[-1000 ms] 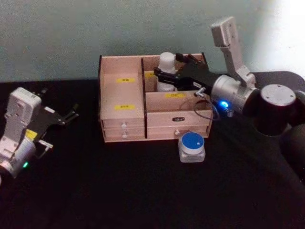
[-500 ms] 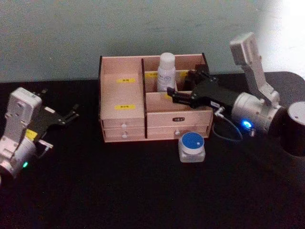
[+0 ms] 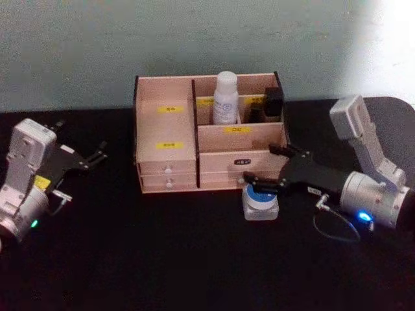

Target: Pick up the facial cleanser and watermelon frost from the table and place them into the tiered storage box.

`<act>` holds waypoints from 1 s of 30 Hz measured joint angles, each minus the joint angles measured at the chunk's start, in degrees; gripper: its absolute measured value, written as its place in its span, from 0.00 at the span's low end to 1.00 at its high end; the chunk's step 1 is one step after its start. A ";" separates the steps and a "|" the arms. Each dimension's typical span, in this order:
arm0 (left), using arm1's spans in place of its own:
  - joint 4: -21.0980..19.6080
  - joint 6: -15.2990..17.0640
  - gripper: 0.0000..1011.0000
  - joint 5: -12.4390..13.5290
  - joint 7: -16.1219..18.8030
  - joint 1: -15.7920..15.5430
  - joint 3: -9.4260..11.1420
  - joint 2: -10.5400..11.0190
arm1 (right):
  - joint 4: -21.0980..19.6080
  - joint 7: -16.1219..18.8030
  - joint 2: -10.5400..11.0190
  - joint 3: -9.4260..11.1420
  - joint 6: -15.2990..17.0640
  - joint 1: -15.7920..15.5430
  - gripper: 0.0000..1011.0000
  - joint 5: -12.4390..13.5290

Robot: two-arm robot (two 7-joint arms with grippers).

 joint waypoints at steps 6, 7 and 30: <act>0.00 0.00 0.99 0.00 0.00 0.00 0.00 0.00 | -0.94 -0.05 1.72 -0.36 0.26 -1.82 0.99 -0.16; 0.00 0.00 0.99 0.00 0.00 0.00 0.00 0.00 | -1.01 -0.06 1.89 -0.39 0.31 -1.99 0.99 -0.19; 0.00 0.00 0.99 0.00 0.00 0.00 0.00 0.00 | -0.09 -1.33 2.59 -1.19 1.51 -3.66 0.99 -2.24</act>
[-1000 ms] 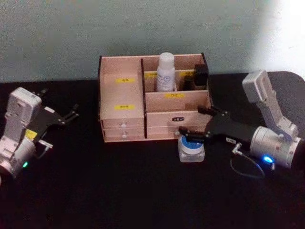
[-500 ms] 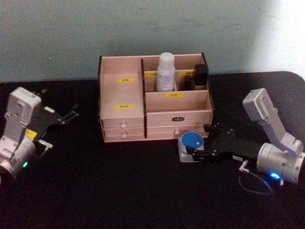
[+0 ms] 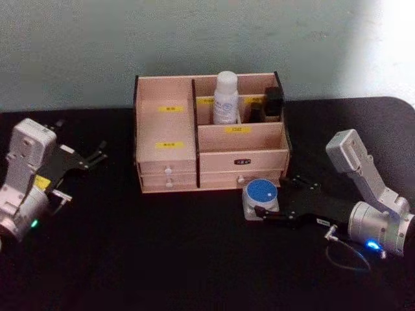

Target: Pick up the facial cleanser and watermelon frost from the table and place them into the tiered storage box.

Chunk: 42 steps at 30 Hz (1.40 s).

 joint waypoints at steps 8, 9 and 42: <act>0.00 0.00 0.99 0.00 0.00 0.00 0.00 0.00 | 1.30 -0.14 -0.76 -0.13 0.41 0.46 0.99 -0.60; 0.00 0.00 0.99 0.00 0.00 0.00 0.00 0.00 | 1.44 -0.14 -0.85 -0.14 0.44 0.54 0.99 -0.64; 0.00 0.00 0.99 0.00 0.00 0.00 0.00 0.00 | 6.92 1.06 -4.59 -1.29 0.01 4.45 0.99 -0.97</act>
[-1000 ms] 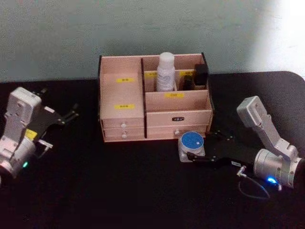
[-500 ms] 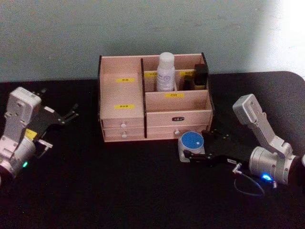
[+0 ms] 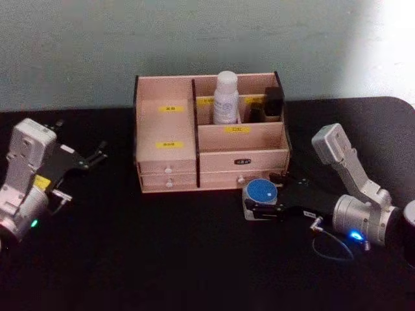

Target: Pick up the facial cleanser and watermelon frost from the table and place them into the tiered storage box.

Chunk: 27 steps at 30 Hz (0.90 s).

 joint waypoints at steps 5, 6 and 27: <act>0.00 0.00 0.99 0.00 0.00 0.00 0.00 0.00 | 0.33 0.10 -0.16 -0.16 -0.01 0.17 0.99 0.02; 0.00 0.00 0.99 0.00 0.00 0.00 0.00 0.00 | 0.41 0.11 -0.20 -0.20 0.00 0.19 0.99 0.04; 0.00 0.00 0.99 0.00 0.00 0.00 0.00 0.00 | 0.34 -0.01 -0.12 -0.33 0.29 0.08 0.95 0.04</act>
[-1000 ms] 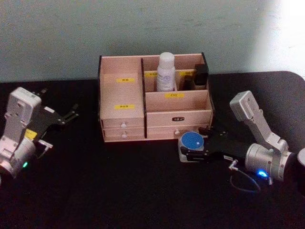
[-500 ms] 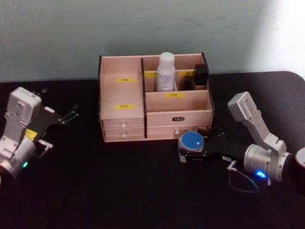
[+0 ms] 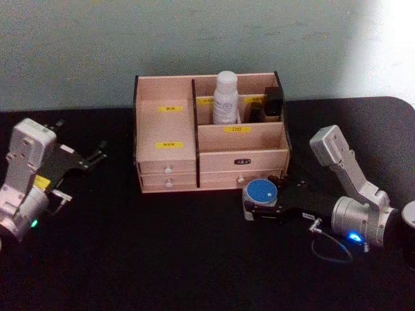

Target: Pick up the facial cleanser and watermelon frost from the table and place them into the tiered storage box.

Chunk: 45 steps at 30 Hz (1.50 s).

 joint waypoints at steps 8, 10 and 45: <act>0.00 0.00 0.99 0.00 0.00 0.00 0.00 0.00 | 0.00 -0.01 0.00 0.04 0.00 0.00 0.78 0.03; 0.00 0.00 0.99 0.00 0.00 0.00 0.00 0.00 | 0.00 0.00 0.00 0.05 0.00 0.00 0.73 0.03; 0.00 0.00 0.99 0.00 0.00 0.00 0.00 0.00 | -10.44 1.18 4.43 1.97 0.45 -2.76 0.71 3.41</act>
